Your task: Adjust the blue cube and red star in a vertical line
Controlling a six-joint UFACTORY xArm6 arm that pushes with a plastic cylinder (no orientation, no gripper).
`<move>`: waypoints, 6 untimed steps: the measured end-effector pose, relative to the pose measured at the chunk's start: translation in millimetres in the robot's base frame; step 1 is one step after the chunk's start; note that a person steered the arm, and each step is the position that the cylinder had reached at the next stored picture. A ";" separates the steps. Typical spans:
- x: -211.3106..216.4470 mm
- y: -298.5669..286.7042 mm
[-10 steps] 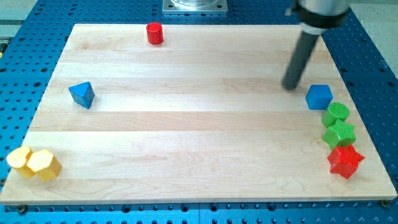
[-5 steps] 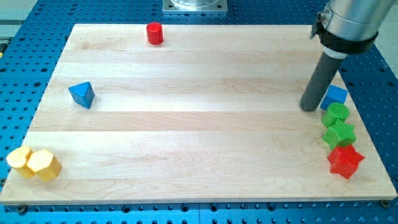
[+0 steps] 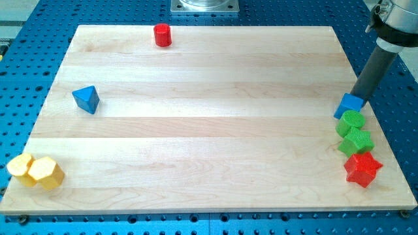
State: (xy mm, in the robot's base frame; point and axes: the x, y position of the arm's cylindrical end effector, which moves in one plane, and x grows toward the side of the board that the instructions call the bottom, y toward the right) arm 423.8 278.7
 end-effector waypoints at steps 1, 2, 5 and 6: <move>-17.4 -6.4; -14.7 -23.3; 3.7 -41.2; 3.7 -55.8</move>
State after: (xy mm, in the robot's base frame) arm 427.5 222.9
